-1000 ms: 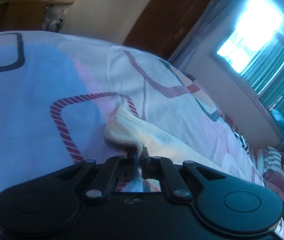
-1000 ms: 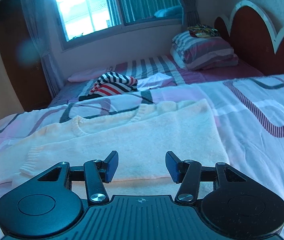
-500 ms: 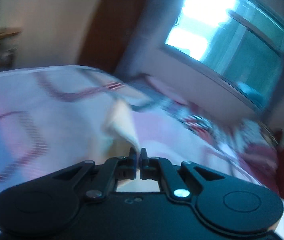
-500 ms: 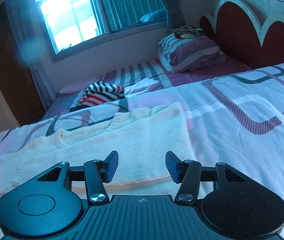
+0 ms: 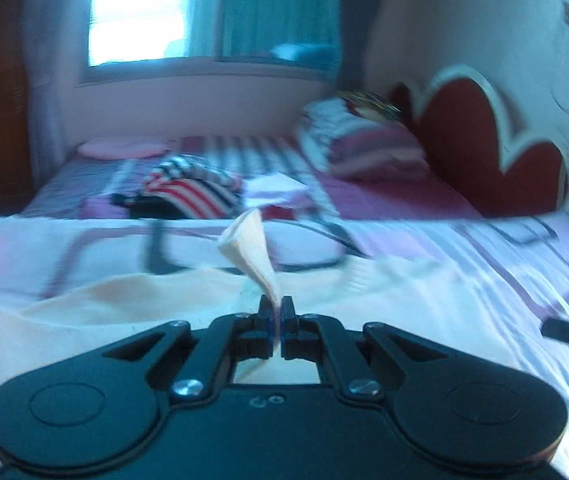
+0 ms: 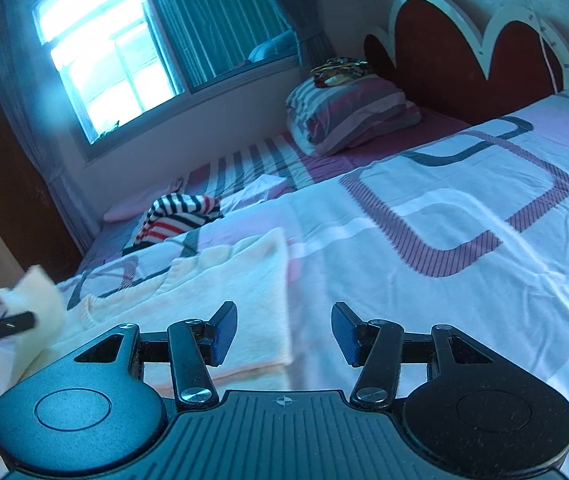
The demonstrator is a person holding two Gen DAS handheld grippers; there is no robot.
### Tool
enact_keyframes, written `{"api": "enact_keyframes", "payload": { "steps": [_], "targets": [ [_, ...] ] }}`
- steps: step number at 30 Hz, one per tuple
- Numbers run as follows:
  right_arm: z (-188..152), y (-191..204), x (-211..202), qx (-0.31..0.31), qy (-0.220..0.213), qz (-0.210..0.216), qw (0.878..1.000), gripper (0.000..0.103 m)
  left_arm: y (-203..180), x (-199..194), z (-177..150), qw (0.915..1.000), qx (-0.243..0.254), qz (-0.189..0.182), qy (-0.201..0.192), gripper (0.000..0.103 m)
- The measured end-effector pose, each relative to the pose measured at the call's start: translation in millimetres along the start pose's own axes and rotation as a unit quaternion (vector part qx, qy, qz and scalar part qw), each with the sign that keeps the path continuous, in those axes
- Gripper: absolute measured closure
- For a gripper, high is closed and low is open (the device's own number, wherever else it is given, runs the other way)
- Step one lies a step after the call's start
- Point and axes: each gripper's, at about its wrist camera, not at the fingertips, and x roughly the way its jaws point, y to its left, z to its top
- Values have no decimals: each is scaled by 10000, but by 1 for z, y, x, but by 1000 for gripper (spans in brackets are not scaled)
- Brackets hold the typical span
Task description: Fold small clothes
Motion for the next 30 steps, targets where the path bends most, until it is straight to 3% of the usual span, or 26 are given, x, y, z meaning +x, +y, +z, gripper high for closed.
{"api": "enact_keyframes", "payload": {
  "steps": [6, 11, 12, 13, 14, 15, 17, 21, 24, 27, 30],
  "targets": [
    [8, -29, -11, 154, -42, -29, 9999, 50, -64, 23, -18, 9972, 615, -275, 323, 101],
    [12, -44, -17, 278, 45, 45, 9996, 50, -96, 41, -34, 9927, 817, -451, 758, 98],
    [12, -45, -18, 291, 62, 80, 9995, 50, -97, 50, -34, 9912, 835, -521, 882, 84],
    [12, -45, -18, 304, 83, 117, 9994, 50, -101, 51, -37, 9911, 873, -513, 869, 79],
    [14, -44, -17, 319, 112, 158, 9993, 50, -103, 49, -38, 9914, 921, -456, 804, 66],
    [15, -43, -16, 331, 146, 228, 9991, 50, -102, 45, -39, 9916, 955, -414, 762, 46],
    [17, -36, -13, 299, 205, 397, 9986, 50, -91, 28, -42, 9949, 849, -253, 487, 30],
    [17, -14, 4, 137, 403, 756, 9962, 50, -36, -13, -55, 9972, 504, 546, 129, 32],
    [10, 3, 24, 78, 643, 944, 9934, 50, 19, -44, -70, 9920, 127, 1254, 47, 37],
    [2, 18, 49, 86, 911, 1026, 9905, 50, 64, -59, -83, 9870, -28, 1586, 274, 50],
    [-2, 28, 66, 172, 1117, 1086, 9876, 50, 86, -62, -85, 9842, -75, 1718, 427, 53]
  ]
}}
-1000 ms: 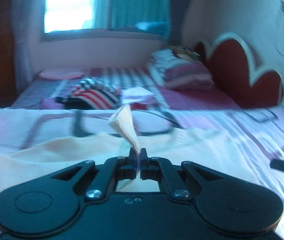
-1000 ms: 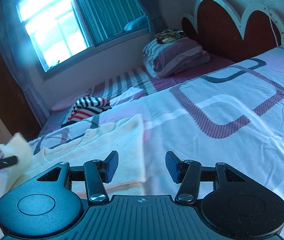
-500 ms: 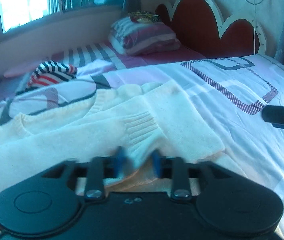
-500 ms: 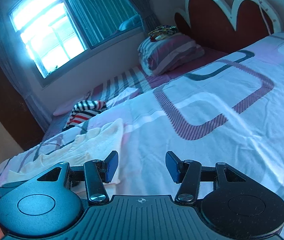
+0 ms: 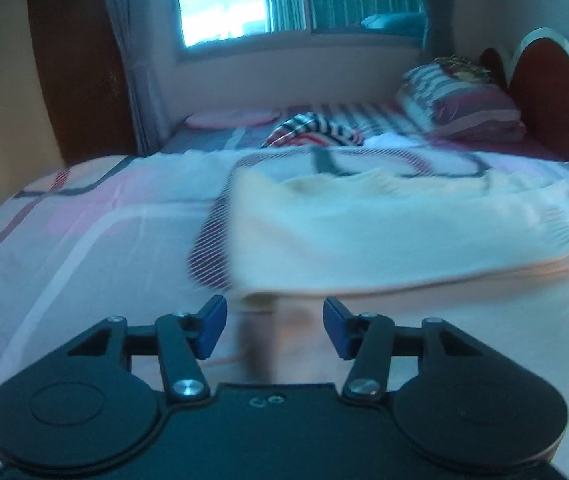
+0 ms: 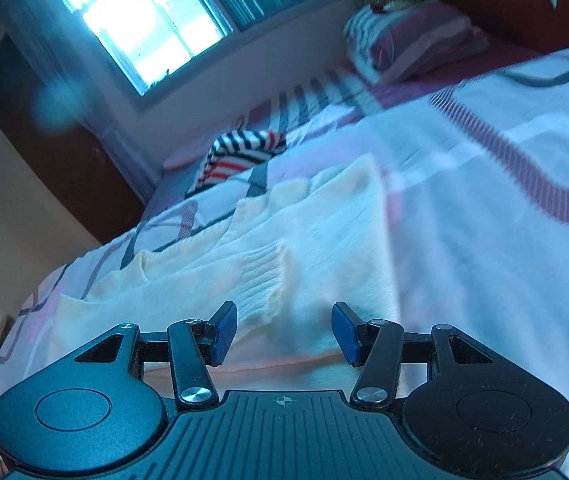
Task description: Fold small clothes
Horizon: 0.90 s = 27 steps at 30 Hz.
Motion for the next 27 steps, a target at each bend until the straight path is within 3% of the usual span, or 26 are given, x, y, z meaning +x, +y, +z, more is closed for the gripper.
{"api": "enact_keyframes", "payload": {
  "steps": [3, 5, 9, 12, 15, 19, 27],
  "targets": [
    [3, 8, 11, -87, -21, -121, 9999, 51, 7, 9, 5, 10000, -36, -82, 17, 54],
    [6, 14, 15, -204, 38, -144, 9997, 95, 8, 20, 6, 9996, -77, -216, 156, 59],
    [10, 29, 15, -620, -24, -258, 9977, 99, 12, 30, 2, 9991, -229, -262, 223, 59],
    [18, 36, -15, -854, -548, -281, 9944, 99, 15, 30, -3, 9991, -230, -287, 205, 59],
    [22, 27, -42, -878, -965, -569, 9898, 99, 15, 31, -1, 9993, -139, -307, 183, 60],
    [8, 6, -28, -803, -461, -774, 9927, 99, 12, 32, 2, 9990, -137, -399, 175, 72],
    [-2, -4, -23, -735, -398, -835, 9930, 99, 13, 35, 2, 9984, -147, -492, 221, 77]
  ]
}}
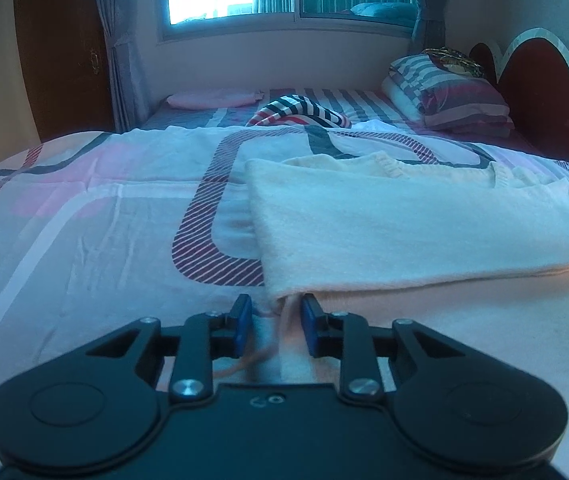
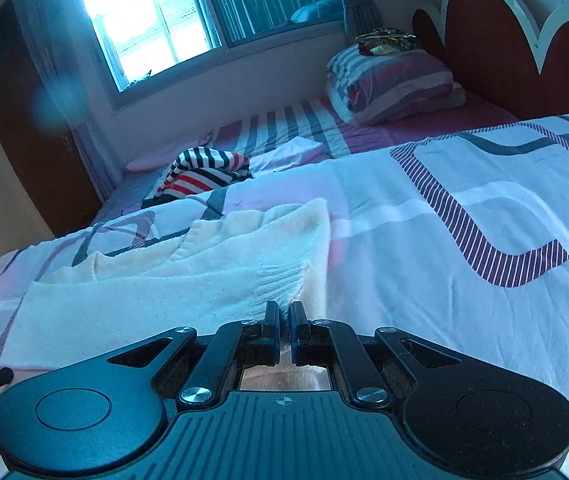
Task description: Fold small clothes
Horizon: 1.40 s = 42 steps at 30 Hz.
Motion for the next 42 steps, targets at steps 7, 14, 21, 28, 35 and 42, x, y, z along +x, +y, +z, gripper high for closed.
{"api": "enact_keyframes", "payload": {
  "steps": [7, 14, 21, 28, 35, 42],
  "targets": [
    [-4, 0, 11, -68, 150, -142, 9998, 99, 0, 1, 0, 10000, -5, 17, 15, 74],
    [0, 8, -13, -312, -317, -615, 9971, 98, 4, -27, 8, 9976, 144, 377, -569, 25],
    [-11, 42, 23, -621, 176, -441, 9969, 99, -36, 19, 24, 9991, 273, -330, -18, 36],
    [-5, 36, 20, -495, -148, -293, 9982, 98, -26, 23, 52, 9984, 237, -420, -308, 34],
    [13, 66, 80, -870, 11, -104, 9962, 98, -15, 101, 93, 9989, 223, -378, 174, 27],
    [15, 59, 77, -786, -232, -246, 9963, 98, -16, 70, 82, 9987, -79, -423, -278, 30]
  ]
}}
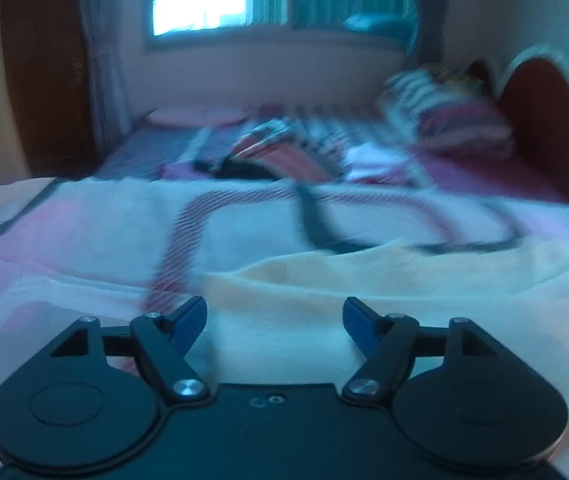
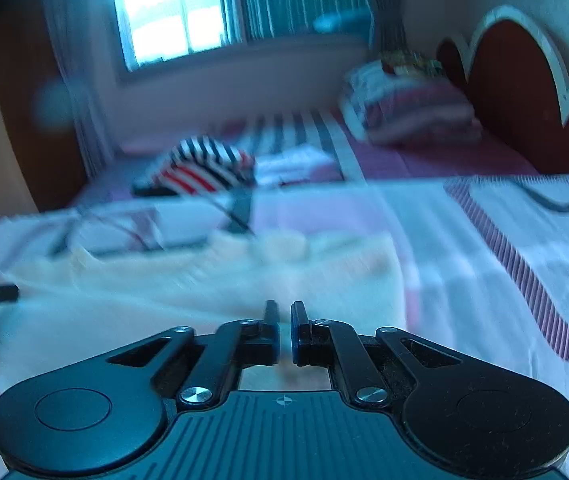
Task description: Fold small clothes
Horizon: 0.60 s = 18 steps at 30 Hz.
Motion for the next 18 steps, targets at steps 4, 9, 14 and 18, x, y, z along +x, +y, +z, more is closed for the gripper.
{"api": "enact_keyframes", "payload": {
  "steps": [4, 9, 14, 18],
  "targets": [
    [-1, 38, 11, -77, 208, 583, 9981, 44, -62, -5, -6, 9974, 558, -447, -39, 28],
    [-12, 51, 18, -584, 306, 401, 9970, 60, -74, 6, -19, 9970, 588, -474, 165, 29],
    [-10, -14, 0, -220, 306, -229, 9990, 73, -40, -7, -26, 9977, 665, -22, 127, 22],
    [-13, -52, -7, 5, 379, -413, 9984, 72, -21, -9, -25, 9994, 290, 19, 177, 26]
  ]
}}
